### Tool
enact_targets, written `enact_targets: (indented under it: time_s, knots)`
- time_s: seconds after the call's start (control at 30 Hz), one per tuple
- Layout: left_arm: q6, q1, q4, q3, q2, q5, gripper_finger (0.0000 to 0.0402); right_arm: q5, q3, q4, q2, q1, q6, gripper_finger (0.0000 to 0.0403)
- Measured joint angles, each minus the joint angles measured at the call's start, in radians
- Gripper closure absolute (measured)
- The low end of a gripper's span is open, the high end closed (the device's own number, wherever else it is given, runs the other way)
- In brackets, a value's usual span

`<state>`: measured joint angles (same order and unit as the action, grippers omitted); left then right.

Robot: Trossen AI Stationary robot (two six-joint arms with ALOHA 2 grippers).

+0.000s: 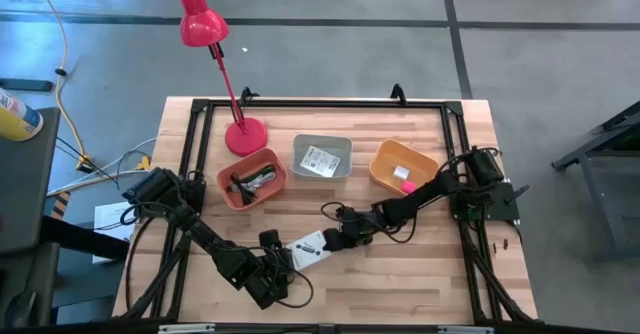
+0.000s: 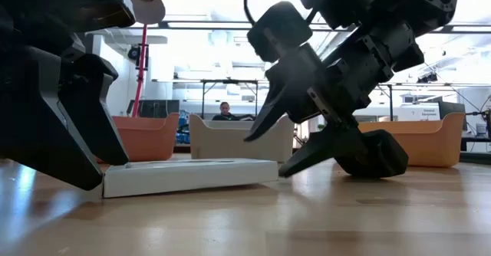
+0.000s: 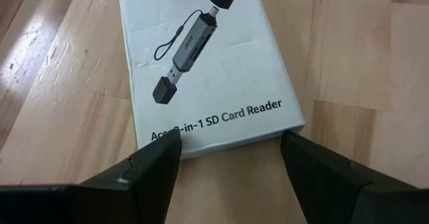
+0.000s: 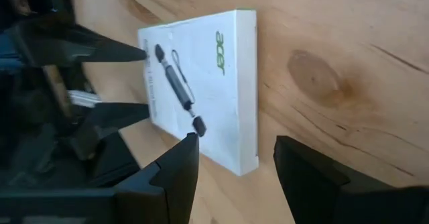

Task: Pick and place items into bin
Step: Put the white card reader box into the gray bin

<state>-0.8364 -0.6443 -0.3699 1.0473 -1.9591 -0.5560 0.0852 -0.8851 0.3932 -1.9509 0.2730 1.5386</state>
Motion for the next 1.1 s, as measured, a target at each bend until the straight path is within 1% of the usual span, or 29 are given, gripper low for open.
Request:
enact_targets:
  time_s: [0.07,0.2,0.33,0.43,0.53,0.7,0.9,0.97,1.03,1.1]
  knots:
    - [0.000,0.000,0.001,0.000,0.000,-0.001,0.0154,-0.004,-0.035,-0.040,-0.031,0.003,-0.004,0.0219]
    - [0.001,-0.005,0.000,0.000,0.001,0.004,0.0154,0.031,-0.156,-0.115,-0.116,0.011,-0.035,0.0219]
    - [-0.006,-0.016,-0.009,-0.001,0.002,-0.002,0.0154,0.045,-0.230,-0.157,-0.154,0.009,-0.085,0.0219]
    - [-0.011,-0.025,-0.011,-0.002,0.002,-0.013,0.0154,0.085,-0.238,-0.145,-0.160,-0.006,-0.105,0.0219]
    - [-0.027,-0.036,-0.017,-0.002,0.002,-0.017,0.0154,0.112,-0.235,-0.094,-0.161,-0.014,-0.113,0.0219]
    - [-0.059,-0.049,-0.037,-0.001,0.002,-0.023,0.0154,0.109,-0.235,-0.079,-0.143,-0.013,-0.148,0.0219]
    - [-0.070,-0.059,-0.060,0.000,0.002,-0.033,0.0154,0.113,-0.235,-0.061,-0.094,-0.011,-0.254,0.0221]
    - [-0.069,-0.060,-0.077,0.000,0.002,-0.036,0.0154,0.132,-0.235,-0.005,-0.079,-0.010,-0.264,0.0227]
    - [-0.071,-0.062,-0.088,0.000,0.003,-0.043,0.0154,0.121,-0.244,0.076,-0.067,-0.008,-0.276,0.0236]
    - [-0.092,-0.056,-0.072,0.000,0.000,-0.004,0.0154,0.093,-0.250,0.110,-0.063,-0.001,-0.281,0.0248]
